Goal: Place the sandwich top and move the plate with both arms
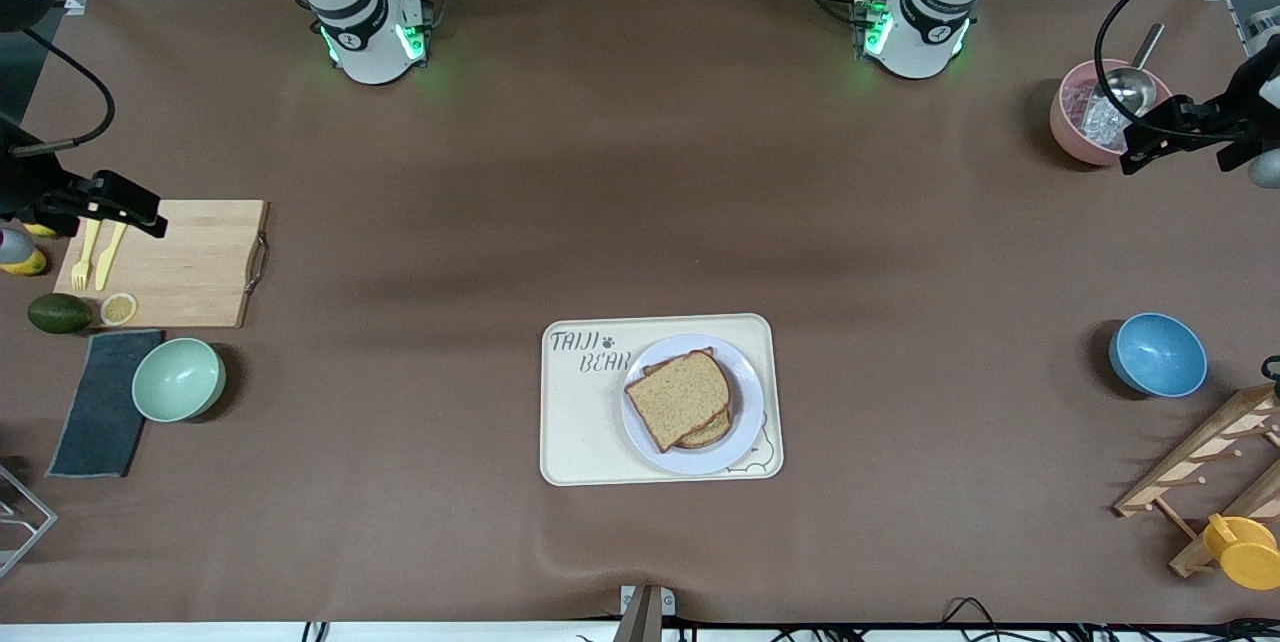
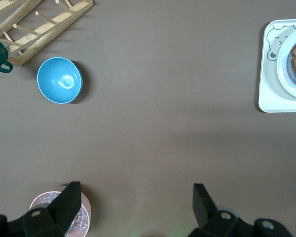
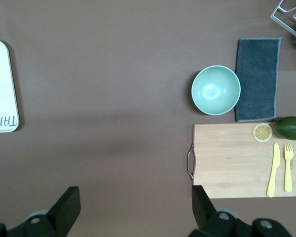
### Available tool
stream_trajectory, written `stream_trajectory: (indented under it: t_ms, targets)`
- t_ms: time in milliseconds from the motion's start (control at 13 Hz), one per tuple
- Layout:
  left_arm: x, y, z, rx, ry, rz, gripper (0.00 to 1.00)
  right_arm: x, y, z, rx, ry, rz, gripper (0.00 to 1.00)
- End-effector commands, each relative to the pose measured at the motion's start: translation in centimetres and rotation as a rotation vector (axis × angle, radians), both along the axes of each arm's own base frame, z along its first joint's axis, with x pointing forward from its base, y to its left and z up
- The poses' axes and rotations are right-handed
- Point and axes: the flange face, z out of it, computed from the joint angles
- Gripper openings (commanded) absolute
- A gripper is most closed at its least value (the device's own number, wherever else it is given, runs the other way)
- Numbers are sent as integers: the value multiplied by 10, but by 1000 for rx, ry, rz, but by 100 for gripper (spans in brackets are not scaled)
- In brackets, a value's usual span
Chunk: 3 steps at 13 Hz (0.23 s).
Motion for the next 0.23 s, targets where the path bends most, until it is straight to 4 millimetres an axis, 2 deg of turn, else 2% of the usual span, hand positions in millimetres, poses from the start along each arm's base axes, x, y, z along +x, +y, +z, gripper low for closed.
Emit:
stream_trajectory:
  t_ms: [0,153]
  targets:
    - [-3,-7,7,-6,1,-27,100,0,1,2,-7,3,-9,100]
    - [-4,-10,7,-9,1,-21,100,0,1,1,-7,3,-9,100]
